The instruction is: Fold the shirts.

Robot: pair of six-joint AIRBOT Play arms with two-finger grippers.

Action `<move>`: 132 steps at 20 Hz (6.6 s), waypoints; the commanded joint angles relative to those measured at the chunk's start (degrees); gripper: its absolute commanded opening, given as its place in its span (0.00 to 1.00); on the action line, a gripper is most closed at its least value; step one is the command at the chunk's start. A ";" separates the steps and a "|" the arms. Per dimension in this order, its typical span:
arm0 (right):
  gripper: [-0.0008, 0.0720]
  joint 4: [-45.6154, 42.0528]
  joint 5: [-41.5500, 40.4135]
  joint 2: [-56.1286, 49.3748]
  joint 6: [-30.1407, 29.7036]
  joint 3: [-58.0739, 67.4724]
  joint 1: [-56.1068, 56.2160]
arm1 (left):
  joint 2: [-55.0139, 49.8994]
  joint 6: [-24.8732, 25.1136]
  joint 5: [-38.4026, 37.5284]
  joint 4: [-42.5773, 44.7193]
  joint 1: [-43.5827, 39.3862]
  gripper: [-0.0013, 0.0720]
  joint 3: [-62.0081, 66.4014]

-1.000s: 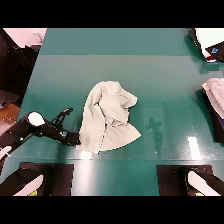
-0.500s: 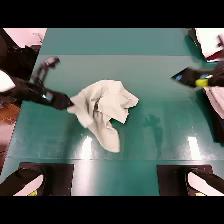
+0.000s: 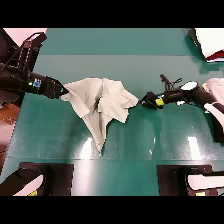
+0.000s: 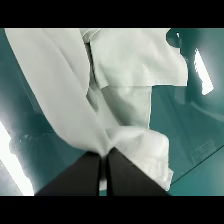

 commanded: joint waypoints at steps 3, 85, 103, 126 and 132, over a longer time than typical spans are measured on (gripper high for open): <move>0.51 7.21 -4.59 -5.22 -1.77 -0.09 2.12 | -0.09 0.00 0.11 0.09 0.02 0.05 0.33; 0.31 -9.40 17.20 21.90 -3.15 7.82 -28.85 | 4.55 -1.40 7.17 -10.03 14.93 0.99 -51.17; 0.27 -14.75 22.12 21.90 -4.11 7.82 -28.92 | 4.57 -1.33 12.79 -14.93 14.93 0.05 -51.76; 0.32 -26.10 20.06 17.42 -2.12 -16.92 -37.57 | 4.57 -0.98 12.04 -13.86 14.93 0.05 -37.83; 0.04 -22.18 19.23 19.69 -3.06 -13.00 -30.95 | 4.70 -0.98 11.45 -18.45 14.95 0.05 -36.37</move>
